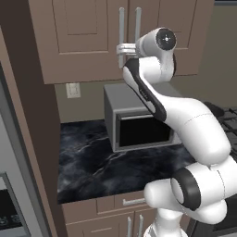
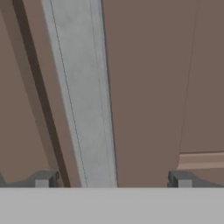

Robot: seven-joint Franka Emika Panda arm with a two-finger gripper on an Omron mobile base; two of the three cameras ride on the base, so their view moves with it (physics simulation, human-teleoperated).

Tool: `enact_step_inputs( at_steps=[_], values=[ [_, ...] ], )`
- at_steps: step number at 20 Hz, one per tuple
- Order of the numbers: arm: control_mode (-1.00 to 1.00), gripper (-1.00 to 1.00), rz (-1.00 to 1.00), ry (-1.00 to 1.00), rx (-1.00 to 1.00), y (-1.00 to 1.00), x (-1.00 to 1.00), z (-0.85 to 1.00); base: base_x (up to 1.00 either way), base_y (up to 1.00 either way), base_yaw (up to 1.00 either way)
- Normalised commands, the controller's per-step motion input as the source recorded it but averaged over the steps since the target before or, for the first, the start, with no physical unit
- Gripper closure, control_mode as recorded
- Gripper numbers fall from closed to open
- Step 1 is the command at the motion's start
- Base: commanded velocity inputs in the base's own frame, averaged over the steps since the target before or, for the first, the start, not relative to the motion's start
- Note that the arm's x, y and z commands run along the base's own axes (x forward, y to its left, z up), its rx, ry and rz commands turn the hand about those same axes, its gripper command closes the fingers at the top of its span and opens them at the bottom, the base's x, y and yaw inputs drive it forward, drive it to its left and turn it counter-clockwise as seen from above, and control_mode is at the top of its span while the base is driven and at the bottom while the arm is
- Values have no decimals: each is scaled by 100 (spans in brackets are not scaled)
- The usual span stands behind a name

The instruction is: Open the cabinet and move the ladle to the pot. Then close the cabinet.

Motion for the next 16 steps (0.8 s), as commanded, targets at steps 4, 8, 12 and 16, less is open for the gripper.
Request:
enact_step_inputs(
  at_steps=[4,8,12,16],
  values=[
    [-100,100,-1,0,-1,-15,28,-31,0,0,0],
    [-100,100,-8,-1,0,-72,-1,-6,0,0,0],
    [-100,100,-18,-2,0,-100,-37,0,0,0,0],
    [-100,100,-23,-12,0,-100,-70,0,0,0,0]
  ],
)
